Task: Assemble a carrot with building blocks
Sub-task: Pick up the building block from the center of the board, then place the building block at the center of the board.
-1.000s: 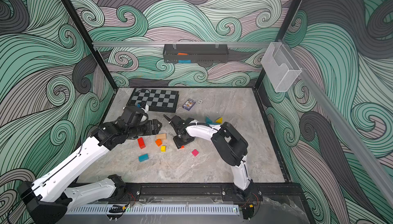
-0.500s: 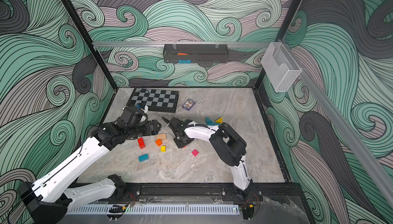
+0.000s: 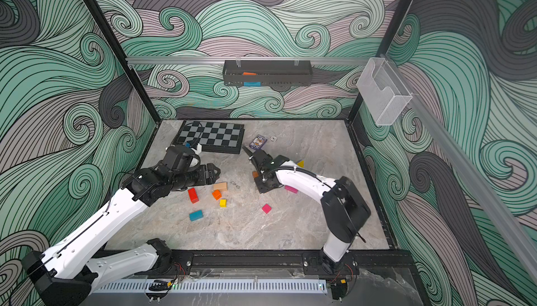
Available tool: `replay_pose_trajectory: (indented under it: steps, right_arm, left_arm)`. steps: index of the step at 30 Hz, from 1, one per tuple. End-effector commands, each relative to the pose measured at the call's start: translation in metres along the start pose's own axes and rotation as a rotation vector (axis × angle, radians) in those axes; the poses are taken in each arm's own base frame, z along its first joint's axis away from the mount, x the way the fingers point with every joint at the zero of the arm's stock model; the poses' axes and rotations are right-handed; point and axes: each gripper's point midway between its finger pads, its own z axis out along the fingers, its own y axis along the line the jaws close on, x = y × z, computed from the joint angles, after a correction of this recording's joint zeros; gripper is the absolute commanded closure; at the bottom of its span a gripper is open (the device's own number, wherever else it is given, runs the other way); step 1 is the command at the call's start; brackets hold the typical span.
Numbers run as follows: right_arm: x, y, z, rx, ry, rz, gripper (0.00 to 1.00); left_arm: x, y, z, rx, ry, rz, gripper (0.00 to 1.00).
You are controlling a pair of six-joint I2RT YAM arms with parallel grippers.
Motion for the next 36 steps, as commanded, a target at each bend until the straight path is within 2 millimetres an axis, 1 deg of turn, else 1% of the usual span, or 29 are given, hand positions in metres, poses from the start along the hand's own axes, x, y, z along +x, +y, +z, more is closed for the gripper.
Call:
replay_pose_trajectory:
  steps: [1, 4, 9, 13, 20, 24, 28, 31, 33, 34, 36]
  right_arm:
    - [0.035, -0.022, -0.004, 0.009, 0.101, 0.068, 0.78]
    - [0.053, -0.032, 0.000, 0.005, 0.142, 0.098, 0.78]
    - [0.080, -0.043, 0.019, 0.024, 0.235, 0.157, 0.78]
    - [0.088, -0.051, 0.034, 0.050, 0.266, 0.175, 0.78]
    - [0.091, -0.063, 0.052, 0.098, 0.304, 0.148, 0.76]
    - [0.090, -0.072, 0.057, 0.124, 0.307, 0.149, 0.76]
    - [0.087, -0.079, 0.058, 0.142, 0.290, 0.143, 0.72]
    - [0.083, -0.082, 0.060, 0.136, 0.282, 0.148, 0.64]
    - [0.079, -0.082, 0.058, 0.135, 0.268, 0.147, 0.57]
    - [0.077, -0.082, 0.056, 0.134, 0.260, 0.148, 0.52]
    - [0.071, -0.080, 0.051, 0.122, 0.234, 0.150, 0.45]
  left_arm:
    - [-0.003, -0.006, -0.002, 0.036, -0.014, 0.004, 0.17]
    - [-0.003, -0.009, 0.002, 0.051, -0.009, 0.004, 0.17]
    - [-0.003, -0.015, 0.008, 0.077, 0.006, 0.012, 0.17]
    - [-0.003, -0.017, 0.010, 0.082, 0.010, 0.015, 0.17]
    - [-0.003, -0.017, 0.012, 0.081, 0.014, 0.023, 0.17]
    - [-0.004, -0.019, 0.014, 0.083, 0.016, 0.030, 0.17]
    - [-0.006, -0.021, 0.015, 0.084, 0.018, 0.041, 0.17]
    - [-0.007, -0.021, 0.016, 0.083, 0.019, 0.045, 0.17]
    - [-0.008, -0.023, 0.017, 0.088, 0.021, 0.047, 0.17]
    - [-0.008, -0.023, 0.018, 0.090, 0.023, 0.048, 0.17]
    - [-0.008, -0.024, 0.019, 0.095, 0.024, 0.048, 0.17]
